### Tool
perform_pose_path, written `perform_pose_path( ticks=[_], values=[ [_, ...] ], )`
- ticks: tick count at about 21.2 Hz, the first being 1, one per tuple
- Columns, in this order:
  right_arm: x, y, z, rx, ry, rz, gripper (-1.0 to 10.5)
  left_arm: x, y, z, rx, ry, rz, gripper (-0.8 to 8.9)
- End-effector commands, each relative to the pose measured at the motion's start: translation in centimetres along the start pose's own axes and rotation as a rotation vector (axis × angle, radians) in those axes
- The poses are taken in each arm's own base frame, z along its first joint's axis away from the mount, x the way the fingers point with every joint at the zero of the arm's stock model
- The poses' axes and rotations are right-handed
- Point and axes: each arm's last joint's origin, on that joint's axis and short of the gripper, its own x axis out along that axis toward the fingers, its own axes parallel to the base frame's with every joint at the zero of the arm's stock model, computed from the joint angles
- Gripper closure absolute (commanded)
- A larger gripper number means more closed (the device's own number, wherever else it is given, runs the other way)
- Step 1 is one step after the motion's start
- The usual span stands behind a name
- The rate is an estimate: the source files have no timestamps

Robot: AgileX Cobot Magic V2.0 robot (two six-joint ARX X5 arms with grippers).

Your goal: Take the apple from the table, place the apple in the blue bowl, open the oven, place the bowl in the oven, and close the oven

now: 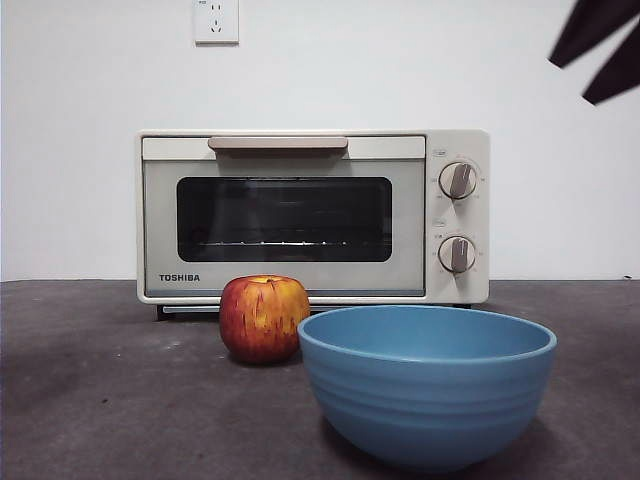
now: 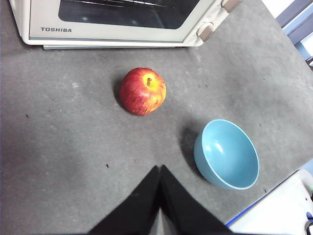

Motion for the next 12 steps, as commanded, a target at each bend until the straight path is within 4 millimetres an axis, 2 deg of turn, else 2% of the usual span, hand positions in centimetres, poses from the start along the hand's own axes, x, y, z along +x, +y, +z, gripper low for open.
perform_pose_path(
  ticks=[1, 6, 12],
  values=[
    [0.0, 0.1, 0.5, 0.029, -0.010, 0.000, 4.3, -0.2, -0.3, 0.4, 0.027, -0.014, -0.010, 8.06],
    [1.5, 0.0, 1.8, 0.054, -0.038, 0.029, 4.3, -0.2, -0.3, 0.4, 0.026, -0.014, -0.010, 8.06],
    [7.4, 1.3, 5.7, 0.033, -0.008, 0.092, 4.3, -0.2, -0.3, 0.4, 0.024, -0.014, -0.010, 8.06]
  ],
)
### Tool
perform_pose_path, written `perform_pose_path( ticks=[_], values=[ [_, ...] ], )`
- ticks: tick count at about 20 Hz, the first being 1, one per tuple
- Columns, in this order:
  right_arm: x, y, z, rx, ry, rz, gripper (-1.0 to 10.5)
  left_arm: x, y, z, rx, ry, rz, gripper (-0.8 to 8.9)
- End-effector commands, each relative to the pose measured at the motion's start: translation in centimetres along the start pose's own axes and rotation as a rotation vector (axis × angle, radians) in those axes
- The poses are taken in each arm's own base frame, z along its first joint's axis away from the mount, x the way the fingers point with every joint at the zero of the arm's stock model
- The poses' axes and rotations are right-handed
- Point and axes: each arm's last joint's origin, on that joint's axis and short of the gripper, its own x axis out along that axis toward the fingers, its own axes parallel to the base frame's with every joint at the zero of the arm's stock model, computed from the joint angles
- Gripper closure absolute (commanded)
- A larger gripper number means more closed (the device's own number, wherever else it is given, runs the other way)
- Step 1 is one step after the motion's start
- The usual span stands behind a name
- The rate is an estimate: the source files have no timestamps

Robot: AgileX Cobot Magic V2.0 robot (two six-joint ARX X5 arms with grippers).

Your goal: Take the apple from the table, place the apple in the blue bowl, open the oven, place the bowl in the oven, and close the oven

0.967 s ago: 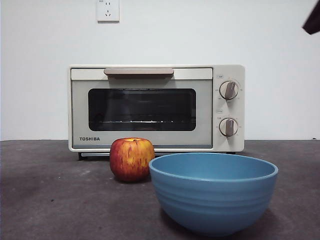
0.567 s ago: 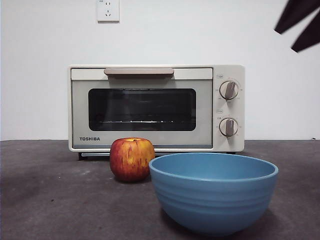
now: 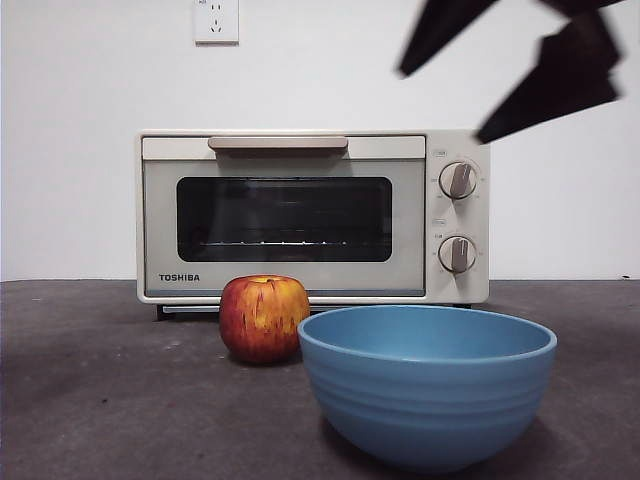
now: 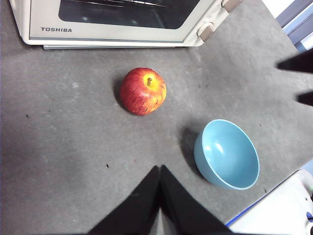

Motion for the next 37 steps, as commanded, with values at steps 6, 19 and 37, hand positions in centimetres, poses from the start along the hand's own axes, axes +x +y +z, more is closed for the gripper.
perform_pose_path(
  ticks=[6, 19, 37],
  values=[
    [8.8, 1.0, 6.0, -0.016, 0.105, 0.007, 4.3, -0.2, -0.3, 0.4, 0.024, -0.013, -0.010, 8.06],
    [19.9, -0.1, 6.2, -0.012, 0.259, -0.097, 4.3, -0.2, -0.3, 0.4, 0.021, -0.010, -0.009, 8.06],
    [22.6, -0.5, 4.4, 0.066, 0.377, -0.122, 6.5, -0.2, -0.2, 0.2, 0.011, 0.006, -0.007, 8.06]
  ],
)
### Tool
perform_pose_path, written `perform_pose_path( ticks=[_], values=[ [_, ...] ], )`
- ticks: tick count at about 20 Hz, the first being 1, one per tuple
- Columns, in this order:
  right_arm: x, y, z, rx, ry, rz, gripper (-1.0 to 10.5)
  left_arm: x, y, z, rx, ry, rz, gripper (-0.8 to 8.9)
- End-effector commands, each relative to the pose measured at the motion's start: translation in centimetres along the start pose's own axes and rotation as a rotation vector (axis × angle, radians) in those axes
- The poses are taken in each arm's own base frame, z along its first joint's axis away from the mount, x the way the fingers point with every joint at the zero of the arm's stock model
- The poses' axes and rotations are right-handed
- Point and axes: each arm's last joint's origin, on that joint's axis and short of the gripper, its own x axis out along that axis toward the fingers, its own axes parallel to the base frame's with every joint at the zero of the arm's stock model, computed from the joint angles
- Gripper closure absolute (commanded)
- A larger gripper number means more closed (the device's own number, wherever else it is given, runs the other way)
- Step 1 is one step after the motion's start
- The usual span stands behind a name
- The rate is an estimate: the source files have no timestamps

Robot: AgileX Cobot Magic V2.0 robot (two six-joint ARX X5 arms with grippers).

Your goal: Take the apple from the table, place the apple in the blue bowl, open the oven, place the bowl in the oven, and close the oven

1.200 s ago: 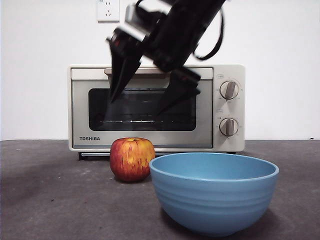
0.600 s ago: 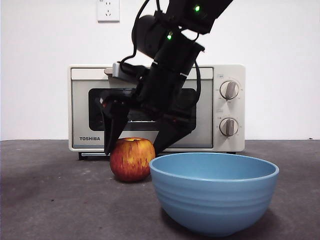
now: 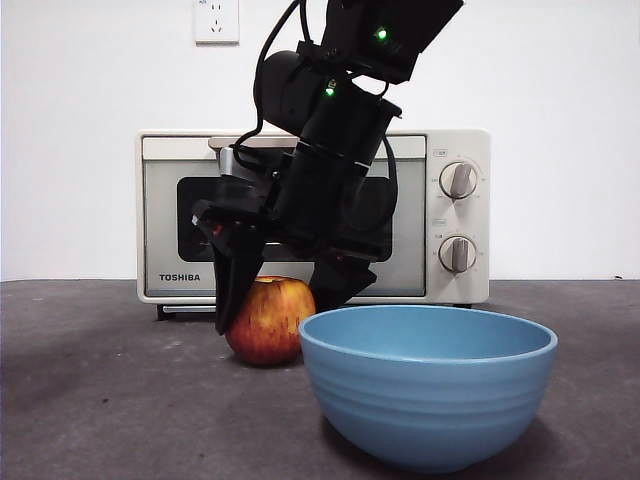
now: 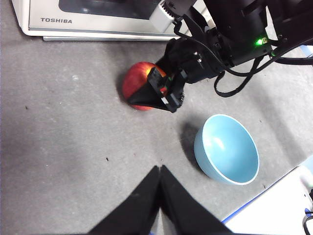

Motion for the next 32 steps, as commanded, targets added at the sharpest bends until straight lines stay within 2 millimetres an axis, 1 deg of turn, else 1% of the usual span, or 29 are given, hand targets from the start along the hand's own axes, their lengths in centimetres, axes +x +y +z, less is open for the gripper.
perform_pose_path(
  ticks=[1, 3, 5, 7, 10, 12, 14, 15, 18, 20, 22, 24, 27, 29, 32],
  values=[
    [-0.8, 0.8, 1.0, -0.004, 0.008, 0.006, 6.5, -0.3, -0.3, 0.4, 0.025, -0.014, -0.010, 8.06],
    [-2.9, 1.4, 2.1, -0.031, -0.015, 0.011, 6.5, -0.3, -0.3, 0.4, 0.025, -0.014, -0.010, 8.06],
    [-5.7, 2.1, 2.9, -0.054, -0.060, 0.019, 6.5, -0.3, -0.3, 0.4, 0.028, -0.014, -0.010, 8.06],
    [-8.6, 2.6, 2.8, -0.070, -0.090, 0.021, 6.5, -0.3, -0.3, 0.4, 0.029, -0.016, -0.010, 8.06],
    [-12.9, 3.1, 1.8, -0.093, -0.105, 0.016, 6.5, -0.2, -0.3, 0.5, 0.033, -0.021, -0.011, 8.06],
    [-15.3, 3.3, 0.9, -0.102, -0.137, 0.019, 6.5, -0.2, -0.3, 0.5, 0.036, -0.025, -0.011, 8.06],
    [-16.9, 3.2, -0.7, -0.105, -0.158, 0.021, 6.5, -0.3, -0.3, 0.6, 0.039, -0.030, -0.012, 8.06],
    [-17.3, 3.1, -1.7, -0.106, -0.160, 0.021, 6.5, -0.3, -0.3, 0.6, 0.040, -0.031, -0.012, 8.06],
    [-17.5, 2.5, -4.9, -0.106, -0.180, 0.025, 6.5, -0.2, -0.3, 0.7, 0.042, -0.035, -0.012, 8.06],
    [-17.0, 2.0, -7.0, -0.090, -0.186, 0.029, 6.5, -0.2, -0.3, 0.7, 0.041, -0.035, -0.012, 8.06],
    [-15.6, 1.7, -8.8, -0.077, -0.176, 0.037, 6.5, -0.2, -0.3, 0.7, 0.041, -0.035, -0.012, 8.06],
    [-13.7, 1.6, -10.4, -0.063, -0.146, 0.046, 6.5, -0.2, -0.3, 0.7, 0.041, -0.035, -0.012, 8.06],
    [-11.2, 1.9, -12.4, -0.060, -0.137, 0.067, 6.4, -0.2, -0.3, 0.7, 0.041, -0.034, -0.012, 8.06],
    [-10.0, 2.1, -13.5, -0.048, -0.133, 0.063, 6.4, -0.2, -0.3, 0.6, 0.040, -0.034, -0.012, 8.06],
    [-9.1, 2.0, -14.6, -0.049, -0.108, 0.032, 6.3, -0.2, -0.3, 0.7, 0.041, -0.034, -0.012, 8.06]
  ],
)
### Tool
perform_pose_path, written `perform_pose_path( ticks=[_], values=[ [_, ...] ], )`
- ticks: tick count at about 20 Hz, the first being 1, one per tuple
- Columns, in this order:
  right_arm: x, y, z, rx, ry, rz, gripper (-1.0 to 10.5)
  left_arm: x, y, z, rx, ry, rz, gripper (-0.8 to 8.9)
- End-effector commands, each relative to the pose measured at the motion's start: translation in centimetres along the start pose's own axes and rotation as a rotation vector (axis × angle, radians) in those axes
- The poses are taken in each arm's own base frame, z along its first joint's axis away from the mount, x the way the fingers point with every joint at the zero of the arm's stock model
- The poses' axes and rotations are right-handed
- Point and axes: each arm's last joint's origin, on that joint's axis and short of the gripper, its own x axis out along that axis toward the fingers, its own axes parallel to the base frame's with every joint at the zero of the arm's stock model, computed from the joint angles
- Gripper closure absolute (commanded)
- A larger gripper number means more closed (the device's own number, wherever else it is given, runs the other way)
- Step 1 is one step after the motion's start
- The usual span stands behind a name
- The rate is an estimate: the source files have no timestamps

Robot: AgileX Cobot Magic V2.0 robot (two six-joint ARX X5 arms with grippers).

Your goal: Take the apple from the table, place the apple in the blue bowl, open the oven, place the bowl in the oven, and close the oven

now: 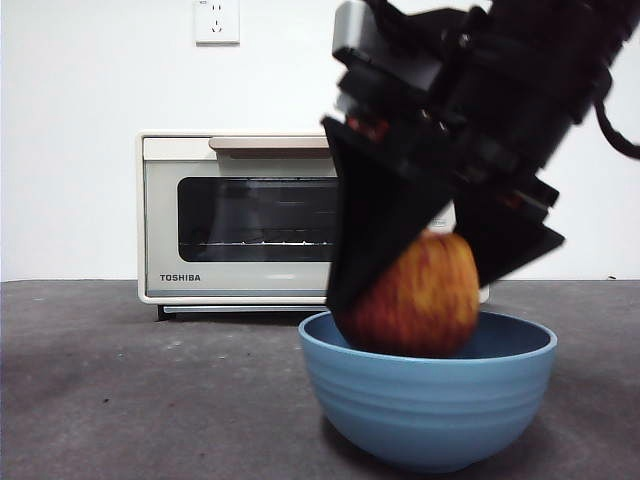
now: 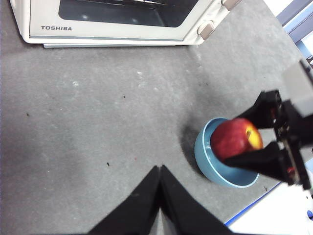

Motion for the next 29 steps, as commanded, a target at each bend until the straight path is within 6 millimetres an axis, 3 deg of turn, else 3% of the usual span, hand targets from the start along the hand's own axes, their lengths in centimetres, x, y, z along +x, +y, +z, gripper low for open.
perform_pose_path(
  ticks=[1, 10, 23, 26, 29],
  values=[
    [0.6, 0.2, -0.3, 0.012, 0.007, -0.001, 6.2, -0.2, -0.3, 0.5, 0.023, -0.018, -0.010, 8.06],
    [1.9, 0.2, -1.8, -0.006, 0.045, 0.001, 5.6, -0.2, -0.3, 0.5, 0.020, -0.018, -0.010, 8.06],
    [1.7, 0.5, -1.3, -0.010, 0.027, 0.012, 5.0, -0.2, -0.3, 0.5, 0.020, -0.018, -0.010, 8.06],
    [0.3, 0.9, 0.0, -0.032, 0.003, 0.001, 5.0, -0.2, -0.3, 0.5, 0.022, -0.022, -0.011, 8.06],
    [-2.5, 1.5, 1.7, -0.073, -0.041, -0.044, 5.0, 0.0, -0.2, 1.0, 0.030, -0.048, -0.014, 8.06]
  ],
)
